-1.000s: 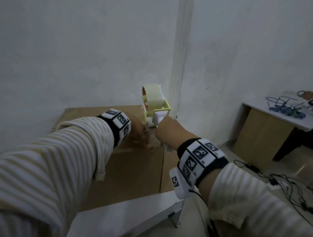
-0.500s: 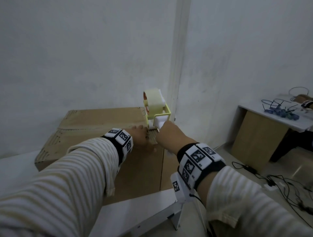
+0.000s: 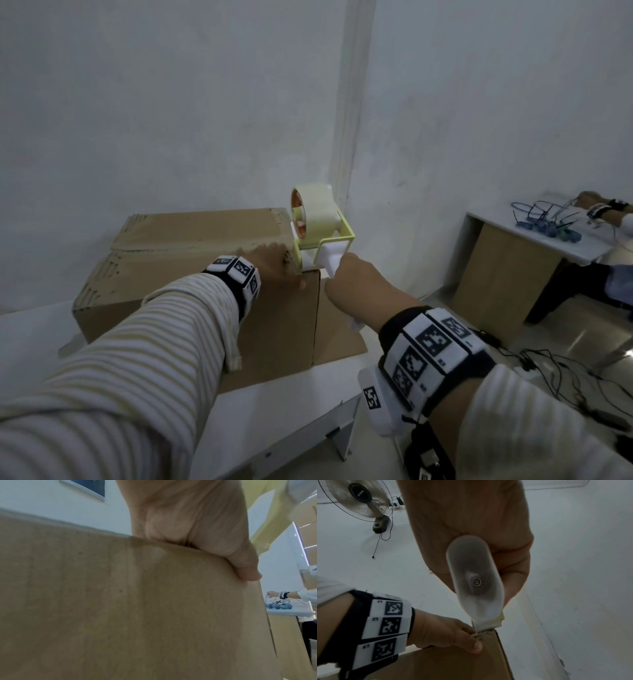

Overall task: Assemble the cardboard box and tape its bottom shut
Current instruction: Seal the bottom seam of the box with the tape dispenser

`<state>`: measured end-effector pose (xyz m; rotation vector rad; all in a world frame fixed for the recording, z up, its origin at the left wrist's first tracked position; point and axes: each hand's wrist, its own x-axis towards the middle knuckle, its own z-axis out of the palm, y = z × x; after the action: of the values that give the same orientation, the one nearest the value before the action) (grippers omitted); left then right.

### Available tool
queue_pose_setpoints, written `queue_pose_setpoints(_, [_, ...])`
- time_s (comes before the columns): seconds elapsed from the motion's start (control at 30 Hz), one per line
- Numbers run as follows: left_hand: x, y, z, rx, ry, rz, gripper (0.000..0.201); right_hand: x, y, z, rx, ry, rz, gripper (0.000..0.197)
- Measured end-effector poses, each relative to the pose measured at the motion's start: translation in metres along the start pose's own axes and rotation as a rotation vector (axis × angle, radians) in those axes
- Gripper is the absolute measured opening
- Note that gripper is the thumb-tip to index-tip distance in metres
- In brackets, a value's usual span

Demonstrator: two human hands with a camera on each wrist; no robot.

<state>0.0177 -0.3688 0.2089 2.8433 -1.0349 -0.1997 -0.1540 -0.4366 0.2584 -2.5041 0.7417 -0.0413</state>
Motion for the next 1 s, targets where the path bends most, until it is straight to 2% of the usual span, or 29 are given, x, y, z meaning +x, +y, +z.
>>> queue_pose_setpoints(0.07, [0.016,-0.001,0.008,-0.004,0.009,0.004,0.117,-0.004,0.003,-0.003,-0.033,0.002,-0.012,0.019])
queue_pose_setpoints(0.1, [0.019,-0.001,0.01,-0.009,0.002,0.006,0.117,-0.007,0.006,-0.004,-0.037,0.003,-0.011,0.02])
queue_pose_setpoints(0.23, [0.008,0.004,0.002,0.013,0.031,0.03,0.082,-0.017,0.017,-0.002,-0.029,0.024,-0.022,0.008])
queue_pose_setpoints(0.3, [0.006,0.003,0.002,0.028,0.056,0.034,0.062,-0.021,0.02,-0.001,-0.004,0.04,-0.024,0.015])
queue_pose_setpoints(0.33, [0.003,0.002,0.002,0.025,0.059,0.033,0.058,-0.022,0.021,-0.001,-0.003,0.039,-0.023,0.021])
queue_pose_setpoints(0.43, [0.003,0.0,0.004,0.009,0.023,0.043,0.067,-0.025,0.022,-0.002,-0.014,0.039,-0.018,0.025])
queue_pose_setpoints(0.57, [0.005,-0.002,0.007,0.051,0.043,0.07,0.053,-0.03,0.022,-0.002,-0.03,0.024,-0.005,0.026])
queue_pose_setpoints(0.7, [0.002,-0.002,0.01,0.12,0.047,0.174,0.053,-0.034,0.022,0.004,0.027,0.024,0.052,0.015])
queue_pose_setpoints(0.8, [-0.003,-0.001,0.01,0.106,0.078,0.264,0.024,-0.034,0.022,0.007,0.046,0.009,0.066,0.027])
queue_pose_setpoints(0.83, [-0.005,0.0,0.011,0.08,0.038,0.29,0.029,-0.034,0.023,0.008,0.046,0.006,0.068,0.03])
queue_pose_setpoints(0.9, [-0.012,0.005,0.013,-0.01,-0.067,0.305,0.072,-0.037,0.024,0.011,0.077,0.015,0.089,0.033])
queue_pose_setpoints(0.93, [-0.011,0.004,0.014,-0.009,-0.085,0.307,0.084,-0.038,0.025,0.013,0.091,0.018,0.099,0.034])
queue_pose_setpoints(1.0, [-0.007,0.003,0.017,0.13,-0.031,0.275,0.063,-0.042,0.024,0.016,0.097,0.018,0.119,0.036])
